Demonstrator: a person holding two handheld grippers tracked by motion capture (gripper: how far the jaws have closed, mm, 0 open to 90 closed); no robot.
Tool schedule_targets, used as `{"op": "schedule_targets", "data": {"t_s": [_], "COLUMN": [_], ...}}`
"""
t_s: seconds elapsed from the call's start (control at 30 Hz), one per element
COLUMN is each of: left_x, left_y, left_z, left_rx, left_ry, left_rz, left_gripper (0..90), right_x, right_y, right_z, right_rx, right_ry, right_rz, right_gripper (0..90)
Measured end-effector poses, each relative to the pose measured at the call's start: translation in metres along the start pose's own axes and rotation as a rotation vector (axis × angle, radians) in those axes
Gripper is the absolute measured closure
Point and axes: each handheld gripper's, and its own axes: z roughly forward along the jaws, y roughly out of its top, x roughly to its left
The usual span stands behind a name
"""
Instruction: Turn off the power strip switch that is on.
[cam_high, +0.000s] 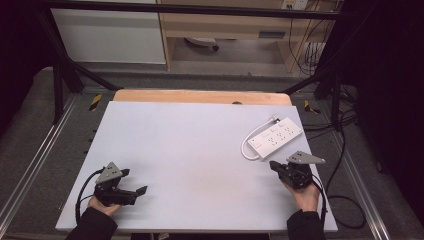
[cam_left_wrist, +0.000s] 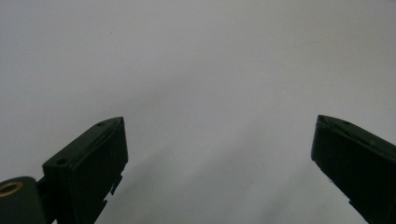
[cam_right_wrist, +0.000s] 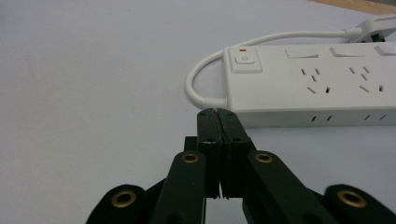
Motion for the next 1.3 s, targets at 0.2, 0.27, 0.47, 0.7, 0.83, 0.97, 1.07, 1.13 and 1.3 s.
{"op": "schedule_targets", "data": {"t_s": [0.2,0.27,0.47,0.7,0.83,0.97,1.07,1.13,1.3], "left_x": [0.0,0.0,0.0,0.0,0.0,0.0,0.0,0.0,0.0], "left_y": [0.0,0.0,0.0,0.0,0.0,0.0,0.0,0.0,0.0], "left_z": [0.0,0.0,0.0,0.0,0.0,0.0,0.001,0.001,0.0], "left_rx": [0.001,0.002,0.002,0.003,0.003,0.003,0.004,0.004,0.004], "left_ry": [0.0,0.0,-0.001,-0.001,0.0,0.0,0.0,0.0,0.003], "left_rz": [0.0,0.001,0.002,0.002,0.0,0.001,0.0,0.0,0.0], "left_gripper": [3.5,3.5,3.5,3.5,3.5,3.5,3.5,3.5,3.5], "right_x": [-0.002,-0.002,-0.005,-0.009,-0.012,-0.016,-0.019,-0.02,-0.024], "right_y": [0.003,0.004,0.007,0.01,0.011,0.012,0.014,0.016,0.023], "right_z": [0.002,0.003,0.006,0.011,0.014,0.016,0.017,0.018,0.02], "right_rx": [-0.006,-0.008,-0.01,-0.014,-0.012,-0.014,-0.012,-0.014,-0.022], "right_ry": [-0.008,-0.007,-0.014,-0.023,-0.03,-0.038,-0.044,-0.045,-0.053], "right_rz": [-0.002,0.006,0.004,0.004,0.011,0.023,0.027,0.03,0.034], "right_gripper": [90.0,90.0,90.0,90.0,90.0,90.0,90.0,90.0,90.0]}}
